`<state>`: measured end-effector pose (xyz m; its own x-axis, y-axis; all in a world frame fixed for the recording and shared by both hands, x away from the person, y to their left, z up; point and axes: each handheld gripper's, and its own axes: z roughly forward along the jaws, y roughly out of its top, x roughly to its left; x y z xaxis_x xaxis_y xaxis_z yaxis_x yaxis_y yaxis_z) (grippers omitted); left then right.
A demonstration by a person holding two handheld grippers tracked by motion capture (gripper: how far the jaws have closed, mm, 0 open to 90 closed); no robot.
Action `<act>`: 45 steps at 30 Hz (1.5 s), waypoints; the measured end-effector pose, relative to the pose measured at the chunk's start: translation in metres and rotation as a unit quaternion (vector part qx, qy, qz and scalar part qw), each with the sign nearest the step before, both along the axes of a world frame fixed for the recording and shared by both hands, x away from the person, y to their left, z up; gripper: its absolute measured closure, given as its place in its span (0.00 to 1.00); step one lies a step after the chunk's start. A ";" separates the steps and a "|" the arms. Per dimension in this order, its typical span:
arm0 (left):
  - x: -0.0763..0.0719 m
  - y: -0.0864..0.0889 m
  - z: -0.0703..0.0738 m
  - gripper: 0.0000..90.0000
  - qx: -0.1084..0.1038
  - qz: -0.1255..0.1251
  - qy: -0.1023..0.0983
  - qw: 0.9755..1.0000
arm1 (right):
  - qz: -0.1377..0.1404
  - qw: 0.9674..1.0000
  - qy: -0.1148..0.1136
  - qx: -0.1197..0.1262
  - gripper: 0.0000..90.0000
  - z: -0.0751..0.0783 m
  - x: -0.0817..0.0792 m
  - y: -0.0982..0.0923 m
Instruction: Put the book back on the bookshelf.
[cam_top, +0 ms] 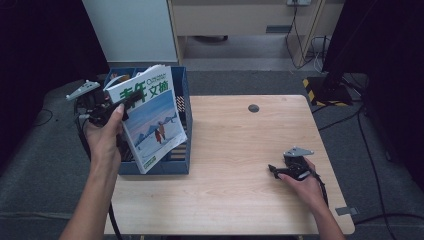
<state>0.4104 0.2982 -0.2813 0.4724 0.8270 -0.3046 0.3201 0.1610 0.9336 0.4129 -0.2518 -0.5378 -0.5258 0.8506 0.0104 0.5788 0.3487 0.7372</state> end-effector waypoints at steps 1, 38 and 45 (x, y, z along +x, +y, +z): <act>0.001 0.001 0.000 0.81 -0.002 -0.001 0.001 1.000 | -0.001 1.000 0.000 0.001 0.24 0.000 0.000 0.000; 0.019 -0.022 0.004 0.81 0.018 -0.027 0.003 0.999 | -0.001 1.000 0.000 0.001 0.24 0.000 0.000 0.000; 0.025 -0.018 0.005 0.81 0.021 -0.025 0.004 0.999 | -0.001 1.000 0.000 0.000 0.24 0.000 0.000 0.000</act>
